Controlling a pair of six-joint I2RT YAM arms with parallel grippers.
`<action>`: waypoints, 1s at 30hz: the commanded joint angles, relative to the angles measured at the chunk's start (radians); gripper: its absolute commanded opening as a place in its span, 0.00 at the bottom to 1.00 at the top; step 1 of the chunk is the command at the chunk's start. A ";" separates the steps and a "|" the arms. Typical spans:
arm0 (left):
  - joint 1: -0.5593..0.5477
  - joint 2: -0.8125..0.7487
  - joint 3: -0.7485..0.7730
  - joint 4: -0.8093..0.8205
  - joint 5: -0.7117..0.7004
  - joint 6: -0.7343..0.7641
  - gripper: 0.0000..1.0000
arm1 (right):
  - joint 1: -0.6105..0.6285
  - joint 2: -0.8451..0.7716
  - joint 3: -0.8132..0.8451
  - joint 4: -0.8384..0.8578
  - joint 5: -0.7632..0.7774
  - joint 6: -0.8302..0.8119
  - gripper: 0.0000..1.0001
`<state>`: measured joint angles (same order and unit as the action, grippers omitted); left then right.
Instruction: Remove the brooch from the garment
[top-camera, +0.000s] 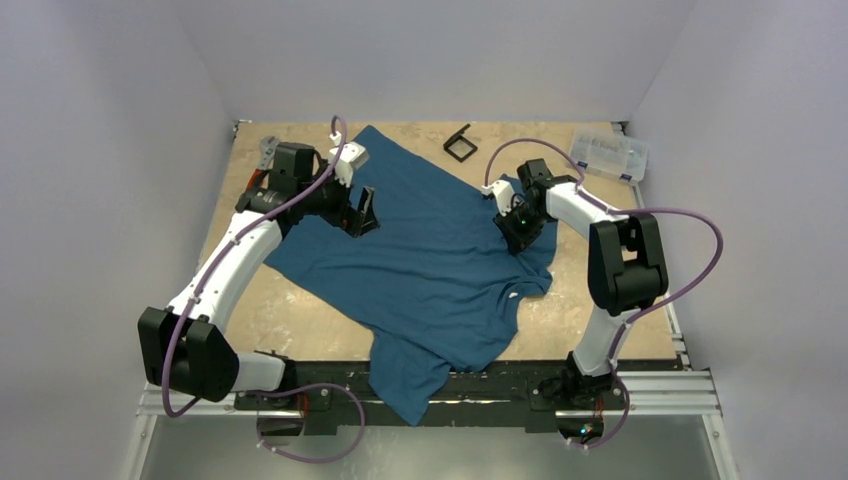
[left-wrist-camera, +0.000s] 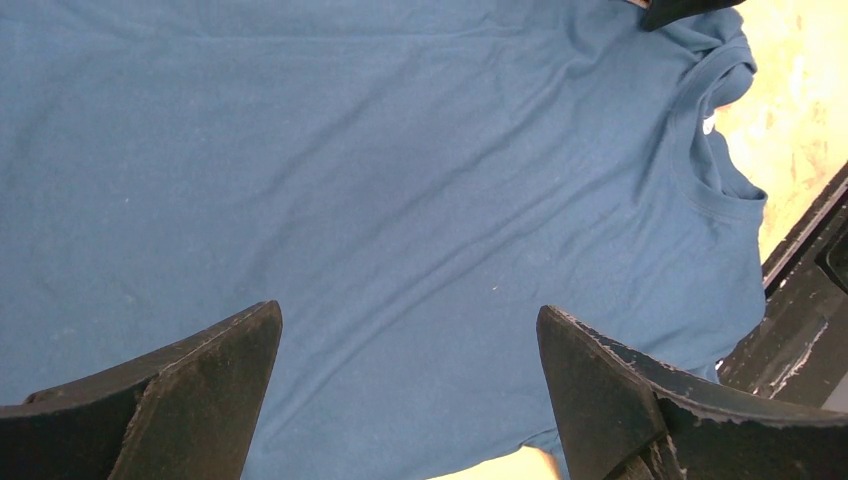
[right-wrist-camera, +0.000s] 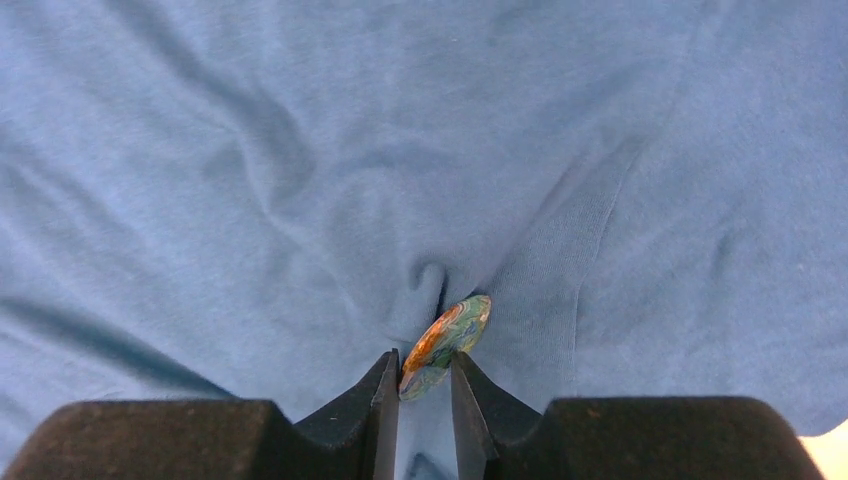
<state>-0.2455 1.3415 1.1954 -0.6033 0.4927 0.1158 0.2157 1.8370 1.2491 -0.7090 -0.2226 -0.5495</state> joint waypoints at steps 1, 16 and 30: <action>-0.013 -0.020 -0.027 0.092 0.091 0.012 1.00 | -0.005 -0.022 0.031 -0.074 -0.145 -0.036 0.11; -0.280 0.042 -0.214 0.403 0.151 -0.047 0.68 | -0.008 0.005 0.004 -0.162 -0.445 -0.017 0.00; -0.394 0.127 -0.236 0.536 0.083 -0.067 0.61 | -0.011 -0.040 -0.049 -0.049 -0.363 0.098 0.23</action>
<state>-0.6376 1.4879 0.9554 -0.1181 0.5854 0.0372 0.2081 1.8462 1.1912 -0.7918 -0.6151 -0.4820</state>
